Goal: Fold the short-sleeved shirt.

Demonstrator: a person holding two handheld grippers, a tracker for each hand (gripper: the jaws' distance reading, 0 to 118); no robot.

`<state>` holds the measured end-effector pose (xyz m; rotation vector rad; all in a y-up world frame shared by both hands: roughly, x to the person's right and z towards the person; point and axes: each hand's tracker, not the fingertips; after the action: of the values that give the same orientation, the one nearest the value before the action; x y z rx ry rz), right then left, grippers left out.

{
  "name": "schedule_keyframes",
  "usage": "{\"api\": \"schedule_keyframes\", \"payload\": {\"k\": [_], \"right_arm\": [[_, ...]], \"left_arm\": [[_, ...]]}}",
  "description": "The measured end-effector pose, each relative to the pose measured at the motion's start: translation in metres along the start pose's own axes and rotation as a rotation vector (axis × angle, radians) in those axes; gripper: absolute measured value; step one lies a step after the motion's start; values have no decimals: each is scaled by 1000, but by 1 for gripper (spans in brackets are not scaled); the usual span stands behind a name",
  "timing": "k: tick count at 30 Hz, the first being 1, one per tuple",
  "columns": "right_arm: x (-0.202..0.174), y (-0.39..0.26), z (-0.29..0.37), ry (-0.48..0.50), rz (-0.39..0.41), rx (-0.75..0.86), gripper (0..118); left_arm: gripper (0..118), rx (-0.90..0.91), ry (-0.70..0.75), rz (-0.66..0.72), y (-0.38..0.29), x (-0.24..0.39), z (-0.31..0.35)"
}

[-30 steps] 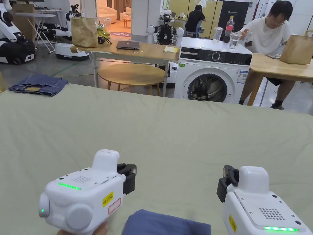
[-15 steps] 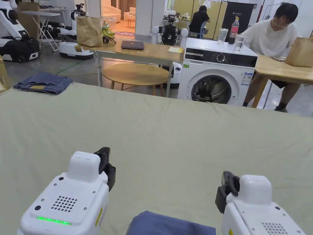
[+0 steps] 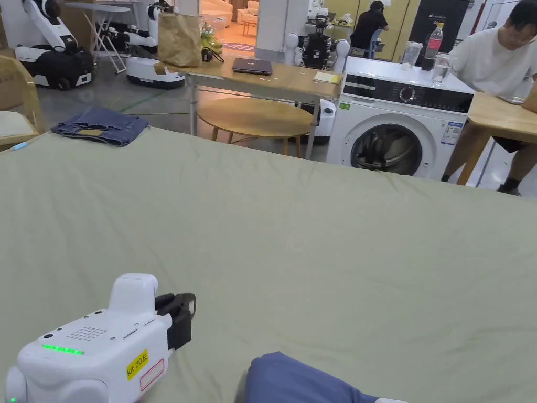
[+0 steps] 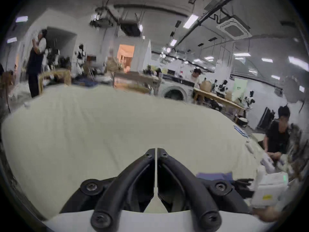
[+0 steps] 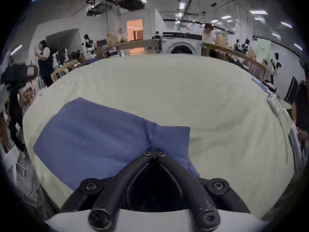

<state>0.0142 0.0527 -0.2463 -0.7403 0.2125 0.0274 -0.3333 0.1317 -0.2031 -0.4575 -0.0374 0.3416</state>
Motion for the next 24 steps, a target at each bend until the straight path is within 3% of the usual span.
{"api": "schedule_keyframes", "payload": {"k": [6, 7, 8, 9, 10, 11, 15, 19, 24], "right_arm": [[6, -2, 1, 28, -19, 1, 0], [7, -2, 1, 31, -18, 2, 0], [7, -2, 0, 34, -17, 2, 0], [8, -3, 0, 36, -16, 2, 0], [8, -2, 0, 37, -16, 0, 0], [8, -2, 0, 38, -15, -2, 0], [8, -1, -1, 40, -1, -3, 0], [8, -1, -1, 43, -1, -4, 0], [9, -2, -1, 48, -6, -1, 0]], "left_arm": [[0, -242, -223, 189, -10, -36, -9], [6, -284, -251, 211, -10, -40, -12], [22, -331, -286, 241, -11, -44, -16], [52, -381, -329, 282, -12, -48, -22], [68, -434, -358, 314, -15, -49, -26], [74, -467, -389, 341, -18, -51, -31], [75, -563, -477, 472, -31, -62, -51], [75, -636, -487, 488, -39, -63, -73], [75, -734, -641, 527, -54, -48, -104]]}}
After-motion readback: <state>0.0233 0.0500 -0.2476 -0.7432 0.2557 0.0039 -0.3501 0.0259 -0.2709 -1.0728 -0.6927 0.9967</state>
